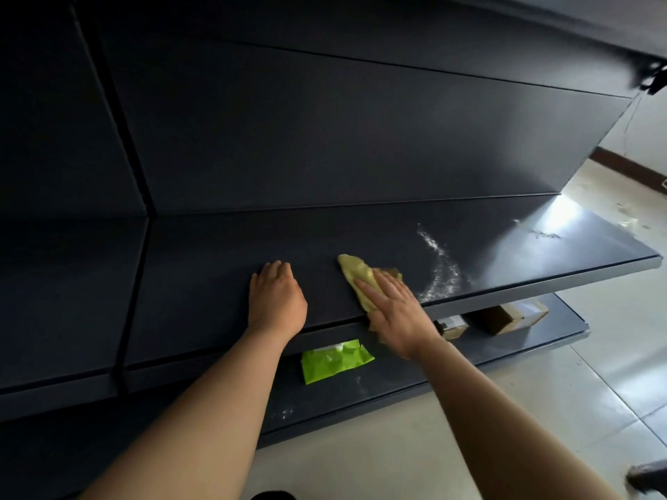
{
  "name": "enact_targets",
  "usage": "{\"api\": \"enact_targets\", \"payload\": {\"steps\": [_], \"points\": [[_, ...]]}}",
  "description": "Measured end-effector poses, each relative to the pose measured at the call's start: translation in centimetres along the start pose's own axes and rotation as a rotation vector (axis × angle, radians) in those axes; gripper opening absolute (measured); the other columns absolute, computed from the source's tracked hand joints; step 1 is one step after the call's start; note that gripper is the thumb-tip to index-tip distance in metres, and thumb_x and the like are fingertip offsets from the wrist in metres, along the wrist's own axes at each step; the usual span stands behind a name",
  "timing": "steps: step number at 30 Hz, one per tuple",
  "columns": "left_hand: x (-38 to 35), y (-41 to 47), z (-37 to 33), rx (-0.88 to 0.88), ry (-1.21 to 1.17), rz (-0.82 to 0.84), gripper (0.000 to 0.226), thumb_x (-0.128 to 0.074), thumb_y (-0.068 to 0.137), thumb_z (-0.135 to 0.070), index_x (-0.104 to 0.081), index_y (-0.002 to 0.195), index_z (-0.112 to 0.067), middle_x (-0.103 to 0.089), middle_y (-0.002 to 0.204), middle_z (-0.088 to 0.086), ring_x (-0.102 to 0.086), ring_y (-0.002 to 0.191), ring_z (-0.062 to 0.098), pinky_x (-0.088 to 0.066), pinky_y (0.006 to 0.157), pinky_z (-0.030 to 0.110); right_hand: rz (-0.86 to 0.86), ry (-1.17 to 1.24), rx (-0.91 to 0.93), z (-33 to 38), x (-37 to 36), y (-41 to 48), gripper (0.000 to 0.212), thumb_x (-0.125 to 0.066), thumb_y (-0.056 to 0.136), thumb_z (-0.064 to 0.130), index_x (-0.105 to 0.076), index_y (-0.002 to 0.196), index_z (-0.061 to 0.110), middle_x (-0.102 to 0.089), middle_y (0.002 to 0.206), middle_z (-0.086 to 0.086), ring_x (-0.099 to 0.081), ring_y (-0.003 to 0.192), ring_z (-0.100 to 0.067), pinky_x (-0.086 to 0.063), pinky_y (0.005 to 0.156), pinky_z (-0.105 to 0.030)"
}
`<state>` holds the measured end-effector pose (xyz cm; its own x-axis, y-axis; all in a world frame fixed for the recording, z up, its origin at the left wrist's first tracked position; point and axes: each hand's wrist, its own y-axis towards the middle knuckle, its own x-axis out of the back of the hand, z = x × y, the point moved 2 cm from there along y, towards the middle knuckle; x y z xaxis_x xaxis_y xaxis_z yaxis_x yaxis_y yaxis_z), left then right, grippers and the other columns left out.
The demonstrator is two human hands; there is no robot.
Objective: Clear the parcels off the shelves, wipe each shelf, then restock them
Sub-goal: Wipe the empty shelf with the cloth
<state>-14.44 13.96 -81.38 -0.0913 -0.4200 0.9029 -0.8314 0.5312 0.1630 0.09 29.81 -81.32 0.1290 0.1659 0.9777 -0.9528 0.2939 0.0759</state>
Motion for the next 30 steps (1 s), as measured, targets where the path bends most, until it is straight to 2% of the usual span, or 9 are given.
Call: {"api": "enact_targets", "payload": {"steps": [4, 8, 13, 16, 19, 22, 26, 28, 30], "points": [[-0.8, 0.2, 0.2, 0.019, 0.001, -0.055, 0.041, -0.034, 0.1, -0.022, -0.044, 0.137, -0.006, -0.038, 0.147, 0.008, -0.032, 0.137, 0.023, -0.019, 0.116, 0.038, 0.011, -0.025, -0.185, -6.9, 1.8, -0.3, 0.055, -0.038, 0.101, 0.024, -0.021, 0.152, 0.032, -0.009, 0.162, -0.007, -0.004, 0.149, -0.02, 0.0, 0.119, -0.029], [-1.2, -0.2, 0.1, 0.042, 0.053, -0.081, 0.042, -0.037, 0.1, -0.029, -0.045, 0.137, -0.01, -0.039, 0.147, 0.006, -0.034, 0.136, 0.022, -0.02, 0.116, 0.037, 0.023, -0.041, -0.211, -6.8, 1.2, 0.7, 0.053, -0.035, 0.101, 0.028, -0.023, 0.153, 0.028, -0.007, 0.162, -0.01, -0.003, 0.149, -0.024, 0.001, 0.119, -0.033], [-1.2, 0.6, -1.2, 0.125, 0.118, -0.109, 0.033, -0.041, 0.097, -0.027, -0.054, 0.124, -0.014, -0.051, 0.13, 0.005, -0.049, 0.117, 0.025, -0.033, 0.106, 0.04, 0.071, -0.053, 0.003, -3.1, 0.7, 4.1, 0.056, -0.036, 0.099, 0.033, -0.023, 0.153, 0.027, -0.008, 0.162, -0.013, -0.003, 0.149, -0.024, 0.001, 0.12, -0.033], [-1.4, 1.1, -2.2, 0.182, 0.166, -0.135, 0.03, -0.04, 0.097, -0.029, -0.055, 0.121, -0.018, -0.052, 0.123, 0.004, -0.05, 0.111, 0.024, -0.036, 0.103, 0.041, 0.124, -0.05, 0.121, -0.5, 0.1, 7.9, 0.058, -0.033, 0.099, 0.039, -0.016, 0.154, 0.03, -0.004, 0.162, -0.009, 0.0, 0.149, -0.022, 0.004, 0.119, -0.034], [-1.7, 1.2, -2.2, 0.184, 0.192, -0.179, 0.031, -0.041, 0.096, -0.029, -0.056, 0.121, -0.02, -0.052, 0.121, 0.004, -0.051, 0.108, 0.023, -0.039, 0.101, 0.04, 0.172, -0.074, 0.159, -0.9, -0.1, 11.3, 0.061, -0.033, 0.098, 0.043, -0.012, 0.154, 0.03, -0.001, 0.162, -0.007, 0.0, 0.149, -0.023, 0.004, 0.118, -0.033], [-1.9, 1.2, -1.8, 0.171, 0.19, -0.203, 0.032, -0.042, 0.096, -0.029, -0.057, 0.122, -0.02, -0.053, 0.121, 0.003, -0.052, 0.106, 0.022, -0.041, 0.097, 0.038, 0.196, -0.05, 0.068, -4.1, 0.3, 13.1, 0.061, -0.033, 0.099, 0.042, -0.012, 0.154, 0.027, -0.001, 0.162, -0.01, -0.006, 0.148, -0.028, -0.004, 0.119, -0.035], [-2.2, 1.2, -1.7, 0.181, 0.202, -0.206, 0.033, -0.042, 0.096, -0.028, -0.057, 0.123, -0.02, -0.053, 0.122, 0.001, -0.051, 0.106, 0.022, -0.041, 0.095, 0.037, 0.089, -0.021, -0.185, -9.6, 1.7, 13.5, 0.049, -0.037, 0.096, 0.037, -0.031, 0.143, 0.029, -0.018, 0.146, -0.016, -0.024, 0.135, -0.039, -0.018, 0.115, -0.044], [-2.2, 1.3, -1.9, 0.185, 0.202, -0.212, 0.032, -0.043, 0.095, -0.027, -0.058, 0.123, -0.02, -0.053, 0.122, 0.001, -0.051, 0.106, 0.023, -0.041, 0.095, 0.037, 0.062, -0.103, -0.219, -9.9, 1.9, 13.8, 0.049, -0.038, 0.095, 0.032, -0.032, 0.142, 0.024, -0.027, 0.138, -0.018, -0.029, 0.13, -0.04, -0.02, 0.113, -0.048], [-2.2, 1.2, -2.0, 0.187, 0.207, -0.213, 0.032, -0.044, 0.095, -0.026, -0.058, 0.123, -0.02, -0.053, 0.122, 0.001, -0.051, 0.106, 0.023, -0.042, 0.095, 0.037, 0.055, -0.143, -0.151, -7.7, 1.5, 14.4, 0.056, -0.041, 0.093, 0.027, -0.028, 0.148, 0.022, -0.032, 0.138, -0.018, -0.033, 0.129, -0.041, -0.022, 0.113, -0.046]]}}
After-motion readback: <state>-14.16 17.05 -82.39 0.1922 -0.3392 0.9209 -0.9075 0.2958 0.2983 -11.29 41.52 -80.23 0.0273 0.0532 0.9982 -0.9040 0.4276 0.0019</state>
